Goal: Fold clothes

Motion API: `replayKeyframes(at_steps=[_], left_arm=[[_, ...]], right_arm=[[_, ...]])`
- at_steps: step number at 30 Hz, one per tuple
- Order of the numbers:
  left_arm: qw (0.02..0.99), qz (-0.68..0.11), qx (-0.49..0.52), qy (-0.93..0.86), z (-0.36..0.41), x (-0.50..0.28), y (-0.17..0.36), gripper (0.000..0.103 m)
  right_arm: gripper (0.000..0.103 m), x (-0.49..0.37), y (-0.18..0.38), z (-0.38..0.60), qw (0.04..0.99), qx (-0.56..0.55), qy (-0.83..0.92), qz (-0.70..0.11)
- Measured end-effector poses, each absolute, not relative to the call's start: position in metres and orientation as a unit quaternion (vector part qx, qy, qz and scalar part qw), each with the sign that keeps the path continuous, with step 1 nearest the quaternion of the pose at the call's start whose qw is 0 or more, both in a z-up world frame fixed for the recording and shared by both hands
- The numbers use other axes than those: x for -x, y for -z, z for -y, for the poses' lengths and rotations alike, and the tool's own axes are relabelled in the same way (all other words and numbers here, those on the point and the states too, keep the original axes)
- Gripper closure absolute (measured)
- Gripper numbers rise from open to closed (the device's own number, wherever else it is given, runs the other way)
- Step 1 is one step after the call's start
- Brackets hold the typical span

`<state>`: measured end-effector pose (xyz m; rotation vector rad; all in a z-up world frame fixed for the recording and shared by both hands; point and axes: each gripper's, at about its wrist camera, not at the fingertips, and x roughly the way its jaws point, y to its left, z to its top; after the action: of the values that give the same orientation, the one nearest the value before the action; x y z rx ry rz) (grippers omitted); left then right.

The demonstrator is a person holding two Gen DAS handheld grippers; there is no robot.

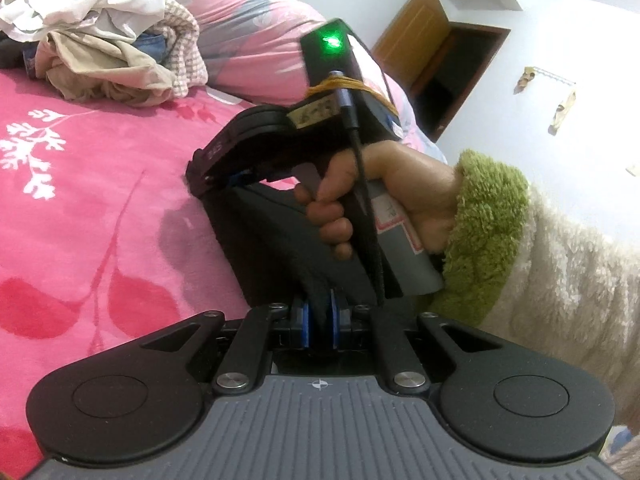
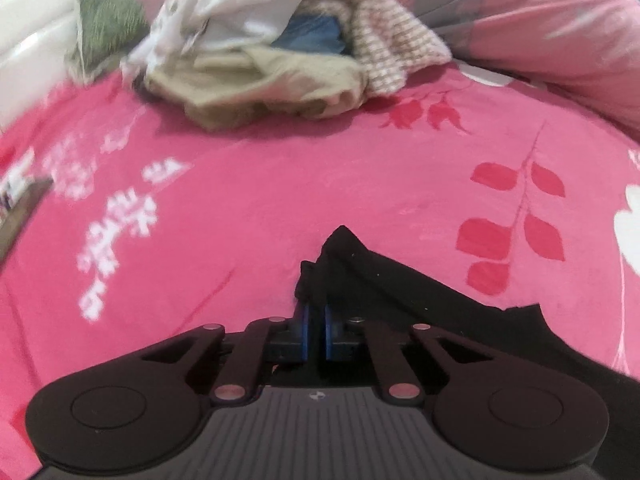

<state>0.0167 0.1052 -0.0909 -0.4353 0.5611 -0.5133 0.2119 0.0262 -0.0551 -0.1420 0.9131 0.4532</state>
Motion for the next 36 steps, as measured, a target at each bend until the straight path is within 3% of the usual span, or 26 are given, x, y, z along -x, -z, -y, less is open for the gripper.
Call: replayKeyframes(at_steps=[17, 24, 36], left_arm=[[0.880, -0.278, 0.187, 0.337, -0.042, -0.016, 0.058, 0.095], [0.850, -0.310, 0.164, 0.394, 0.018, -0.031, 0.057, 0.095], [0.804, -0.362, 0.116, 0.458, 0.119, -0.056, 0.069, 0.095]], right_arm=[[0.096, -0.151, -0.020, 0.122, 0.930, -0.091, -0.195, -0.297], [0.096, -0.126, -0.014, 0.204, 0.945, -0.139, -0.143, -0.261], [0.096, -0.109, 0.023, 0.322, 0.933, -0.214, -0.099, -0.272]])
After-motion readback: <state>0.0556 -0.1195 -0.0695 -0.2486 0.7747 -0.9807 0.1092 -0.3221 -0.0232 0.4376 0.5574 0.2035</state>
